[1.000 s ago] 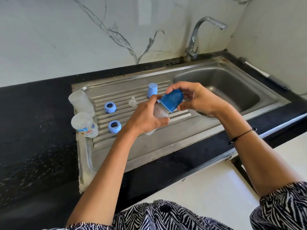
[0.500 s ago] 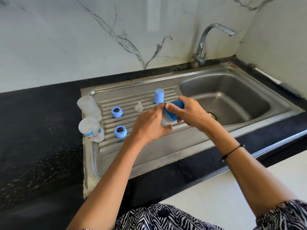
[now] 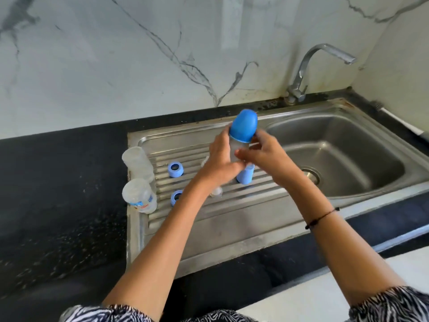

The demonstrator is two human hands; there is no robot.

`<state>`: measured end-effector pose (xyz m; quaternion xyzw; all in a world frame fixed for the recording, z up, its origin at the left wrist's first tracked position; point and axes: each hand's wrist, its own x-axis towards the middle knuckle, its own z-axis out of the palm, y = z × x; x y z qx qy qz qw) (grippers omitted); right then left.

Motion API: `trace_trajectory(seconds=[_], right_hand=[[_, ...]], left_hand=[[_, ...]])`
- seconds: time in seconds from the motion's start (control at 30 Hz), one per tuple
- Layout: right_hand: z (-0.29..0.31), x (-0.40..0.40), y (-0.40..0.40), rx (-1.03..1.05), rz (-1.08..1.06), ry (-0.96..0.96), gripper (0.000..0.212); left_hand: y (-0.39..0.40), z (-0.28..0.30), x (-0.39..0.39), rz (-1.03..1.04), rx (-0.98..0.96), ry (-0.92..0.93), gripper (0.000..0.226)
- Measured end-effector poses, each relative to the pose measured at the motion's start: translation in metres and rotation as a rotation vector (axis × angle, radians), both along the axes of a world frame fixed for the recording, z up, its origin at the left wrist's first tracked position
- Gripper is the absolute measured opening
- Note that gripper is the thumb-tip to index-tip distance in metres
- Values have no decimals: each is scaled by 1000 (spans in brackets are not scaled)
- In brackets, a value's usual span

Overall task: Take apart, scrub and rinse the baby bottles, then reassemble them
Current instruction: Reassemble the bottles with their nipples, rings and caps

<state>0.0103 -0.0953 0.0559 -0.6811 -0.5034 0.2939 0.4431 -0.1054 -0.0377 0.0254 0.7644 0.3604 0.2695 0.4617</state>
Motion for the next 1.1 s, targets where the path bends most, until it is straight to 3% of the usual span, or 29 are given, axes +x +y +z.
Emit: trace_trajectory(seconds=[0.1,0.23,0.4,0.57,1.1], right_hand=[[16,19,40,18,-102,-294,50],[12,46,108,9,-94,-456,54],[-21,67,180,-133,-93,-426,54],[-56,84,216,-134,-79,-428,54],[-74,88,218,-226,-40,-407,56]], left_hand=[[41,11,17,19,51,-1,77],[97,25,39,80,-91,25,60],[155,8,60,159,-172,143,51],[185,-26,79,196,-254,133,55],[188,-42,87,237,-278,203,68]])
